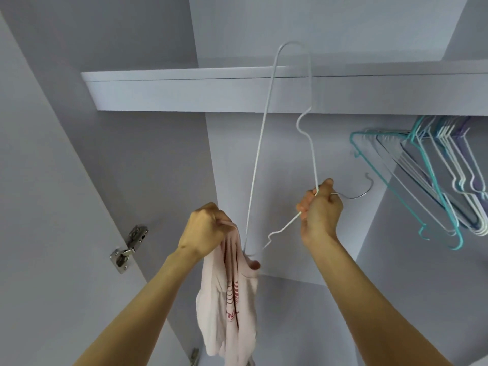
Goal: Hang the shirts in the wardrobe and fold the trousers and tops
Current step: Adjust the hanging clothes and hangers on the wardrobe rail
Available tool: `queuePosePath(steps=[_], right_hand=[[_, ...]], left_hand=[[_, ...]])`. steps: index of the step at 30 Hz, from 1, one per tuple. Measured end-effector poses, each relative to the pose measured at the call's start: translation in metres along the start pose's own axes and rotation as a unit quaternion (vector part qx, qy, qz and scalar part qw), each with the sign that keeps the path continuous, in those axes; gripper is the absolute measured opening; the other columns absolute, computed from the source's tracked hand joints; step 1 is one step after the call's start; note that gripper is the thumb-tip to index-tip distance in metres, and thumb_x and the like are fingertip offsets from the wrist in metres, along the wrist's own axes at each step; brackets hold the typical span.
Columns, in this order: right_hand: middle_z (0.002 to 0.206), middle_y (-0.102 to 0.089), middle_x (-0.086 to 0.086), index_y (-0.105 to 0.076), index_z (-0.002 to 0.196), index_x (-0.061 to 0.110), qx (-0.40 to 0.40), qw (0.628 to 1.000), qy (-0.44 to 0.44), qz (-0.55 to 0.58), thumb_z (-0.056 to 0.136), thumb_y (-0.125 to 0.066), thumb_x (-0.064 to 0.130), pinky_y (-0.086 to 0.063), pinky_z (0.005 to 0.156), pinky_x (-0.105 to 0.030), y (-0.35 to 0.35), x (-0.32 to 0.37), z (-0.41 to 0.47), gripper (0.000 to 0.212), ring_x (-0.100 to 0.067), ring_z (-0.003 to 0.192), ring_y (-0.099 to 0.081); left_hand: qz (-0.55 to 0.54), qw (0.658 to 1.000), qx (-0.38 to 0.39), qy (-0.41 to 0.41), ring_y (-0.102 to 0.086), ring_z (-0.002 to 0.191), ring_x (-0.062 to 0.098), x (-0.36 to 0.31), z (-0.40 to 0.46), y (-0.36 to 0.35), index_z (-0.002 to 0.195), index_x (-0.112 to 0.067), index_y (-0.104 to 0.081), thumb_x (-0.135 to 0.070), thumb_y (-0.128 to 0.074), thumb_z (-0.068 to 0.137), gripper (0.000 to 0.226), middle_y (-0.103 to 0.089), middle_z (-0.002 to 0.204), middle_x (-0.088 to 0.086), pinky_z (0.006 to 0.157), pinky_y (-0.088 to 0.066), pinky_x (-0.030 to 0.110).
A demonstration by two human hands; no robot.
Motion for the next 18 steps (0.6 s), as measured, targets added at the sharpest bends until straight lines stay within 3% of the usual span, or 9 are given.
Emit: queuePosePath(steps=[6, 12, 16, 18], right_hand=[[0.053, -0.031, -0.002, -0.030, 0.063, 0.015, -0.014, 0.992, -0.030, -0.118, 0.101, -0.033, 0.022, -0.026, 0.035, -0.013, 0.033, -0.083, -0.031, 0.039, -0.006, 0.037, -0.030], [0.047, -0.033, 0.003, -0.032, 0.061, 0.016, 0.000, 0.994, 0.003, -0.109, 0.101, -0.034, 0.023, -0.028, 0.036, -0.014, 0.012, -0.054, -0.010, 0.040, -0.004, 0.035, -0.031], [0.052, -0.039, 0.000, -0.034, 0.059, 0.016, 0.052, 0.974, 0.071, -0.208, 0.100, -0.034, 0.018, -0.033, 0.054, -0.026, 0.000, -0.055, -0.014, 0.041, -0.014, 0.050, -0.037], [0.047, -0.037, 0.003, -0.031, 0.059, 0.016, 0.052, 0.977, 0.042, -0.203, 0.100, -0.033, 0.018, -0.032, 0.049, -0.023, 0.011, -0.075, -0.024, 0.042, -0.011, 0.045, -0.036]], left_hand=[[-0.109, 0.990, -0.092, -0.007, -0.055, 0.059, -0.001, -0.013, 0.004, 0.031, 0.071, -0.012, -0.074, 0.001, -0.071, 0.073, 0.013, -0.056, 0.073, -0.010, 0.057, -0.037, 0.003], [-0.143, 0.989, -0.045, 0.012, -0.056, 0.066, 0.004, 0.007, -0.006, 0.040, 0.066, -0.017, -0.067, 0.003, -0.072, 0.075, 0.023, -0.054, 0.077, -0.008, 0.061, -0.041, 0.008], [-0.232, 0.970, -0.067, 0.018, -0.054, 0.067, -0.008, 0.006, -0.010, 0.044, 0.065, -0.019, -0.065, 0.009, -0.067, 0.076, 0.031, -0.051, 0.081, -0.004, 0.065, -0.041, 0.005], [-0.268, 0.960, -0.074, -0.006, -0.054, 0.069, -0.010, -0.004, -0.009, 0.048, 0.067, -0.021, -0.065, 0.012, -0.067, 0.075, 0.034, -0.051, 0.082, -0.003, 0.067, -0.041, 0.005]])
Point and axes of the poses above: each hand's wrist, its own z-axis towards the middle knuckle, its own y-axis out of the back of the hand, x = y × z, the point moved 5 cm from there along z, towards the middle knuckle
